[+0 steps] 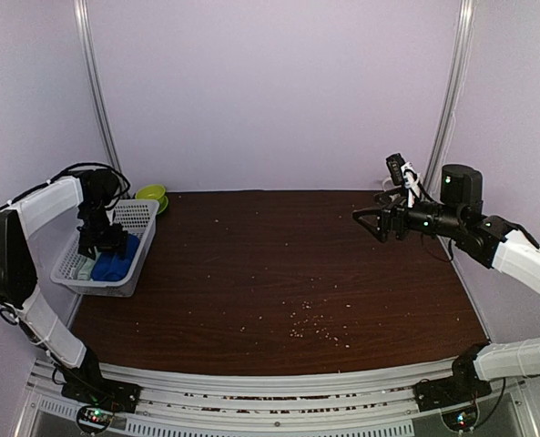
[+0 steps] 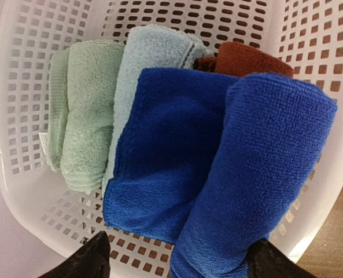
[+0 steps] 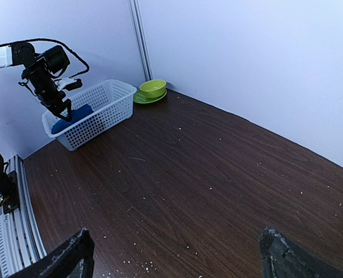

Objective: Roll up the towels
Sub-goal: Adjust the towel in the storage box, then reset both arms

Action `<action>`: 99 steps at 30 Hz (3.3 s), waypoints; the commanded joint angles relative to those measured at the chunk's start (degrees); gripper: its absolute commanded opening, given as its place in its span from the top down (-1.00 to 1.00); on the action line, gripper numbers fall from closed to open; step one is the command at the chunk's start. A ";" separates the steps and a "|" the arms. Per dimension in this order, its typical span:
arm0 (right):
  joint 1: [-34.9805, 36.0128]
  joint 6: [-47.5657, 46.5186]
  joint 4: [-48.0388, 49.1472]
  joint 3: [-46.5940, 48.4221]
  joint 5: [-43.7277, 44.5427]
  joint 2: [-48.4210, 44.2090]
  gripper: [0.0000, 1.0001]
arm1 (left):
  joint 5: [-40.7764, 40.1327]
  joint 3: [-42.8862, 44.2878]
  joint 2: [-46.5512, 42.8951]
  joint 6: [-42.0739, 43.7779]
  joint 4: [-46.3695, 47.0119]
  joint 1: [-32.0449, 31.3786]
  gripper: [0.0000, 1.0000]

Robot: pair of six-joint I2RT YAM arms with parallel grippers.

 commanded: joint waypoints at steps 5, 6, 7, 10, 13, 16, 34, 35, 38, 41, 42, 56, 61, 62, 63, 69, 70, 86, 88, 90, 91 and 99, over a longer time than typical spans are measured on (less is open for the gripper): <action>-0.28 0.14 1.03 -0.53 -0.55 -1.06 -1.00 | -5.61 -0.73 -1.13 -1.50 2.08 0.11 -0.10; -0.26 0.14 1.05 -0.51 -0.50 -1.06 -1.00 | -6.06 -0.73 -1.17 -1.71 2.12 0.10 -0.07; -0.29 0.14 1.06 -0.51 -0.47 -1.11 -1.00 | -6.31 -0.83 -1.11 -1.74 2.34 0.13 -0.06; -0.27 0.14 1.05 -0.51 -0.58 -1.20 -0.99 | -6.97 -1.12 -0.13 -1.60 2.30 0.17 -0.05; -0.28 0.14 0.97 -0.51 -0.58 -1.36 -1.00 | -8.34 -1.51 0.99 -1.62 2.33 0.16 -0.05; -0.28 0.14 0.96 -0.51 -0.58 -1.50 -0.99 | -9.10 -2.14 1.93 -1.61 2.85 0.10 -0.05; -0.69 0.12 1.00 -0.69 -0.74 -1.73 -1.00 | -16.82 -4.83 8.44 -2.88 4.75 1.61 -0.04; -0.72 0.14 1.05 -0.69 -0.75 -1.78 -1.00 | -16.69 -5.27 8.87 -2.55 5.41 1.93 -0.04; -0.81 0.23 1.14 -0.75 -0.84 -1.76 -1.00 | -16.84 -6.38 10.26 -2.00 7.18 2.67 -0.04; -0.89 0.23 1.14 -0.73 -0.84 -1.73 -1.00 | -15.51 -8.05 11.18 -0.96 9.75 3.49 -0.04; -0.94 0.28 1.14 -0.77 -0.84 -1.73 -1.00 | -14.56 -8.74 11.61 -0.45 10.97 3.76 -0.03; -1.14 0.32 1.32 -0.89 -0.84 -1.56 -1.00 | -9.99 -8.79 10.80 1.09 13.38 4.31 -0.19; -1.16 0.32 1.32 -0.90 -1.01 -1.47 -1.00 | -10.21 -3.73 7.11 0.33 8.95 4.36 -0.31; -1.14 0.32 1.32 -0.87 -1.06 -1.48 -0.99 | -10.43 -3.06 6.71 0.21 8.42 4.32 -0.32; -1.16 0.32 1.32 -0.84 -1.14 -1.54 -1.00 | -10.65 -2.45 6.53 0.07 7.87 4.35 -0.33; -1.16 0.42 1.29 -0.95 -1.19 -2.09 -1.00 | -11.36 -1.03 5.26 -0.55 6.29 4.34 -0.35; -1.16 0.41 1.35 -0.95 -1.19 -2.04 -1.00 | -11.54 -0.77 4.94 -0.68 6.01 4.38 -0.35; -1.33 0.69 1.45 -0.88 1.47 -1.87 -1.00 | -14.16 6.05 -0.42 -2.27 2.55 4.34 -0.60; -1.77 0.99 0.74 -0.20 4.86 -1.41 -1.00 | -12.34 6.02 -2.92 -1.29 4.31 3.76 -0.75; -2.89 1.09 -1.13 1.38 8.62 -0.65 -1.00 | -10.09 5.24 -6.45 0.69 7.56 1.92 -0.94; -3.81 1.24 -2.69 2.44 10.16 -0.06 -1.00 | -8.77 4.59 -9.05 1.53 9.35 0.60 -0.95; -13.33 -3.80 -11.62 4.82 15.37 0.38 -1.00 | -2.82 -1.80 -20.56 4.05 24.56 -13.67 -0.96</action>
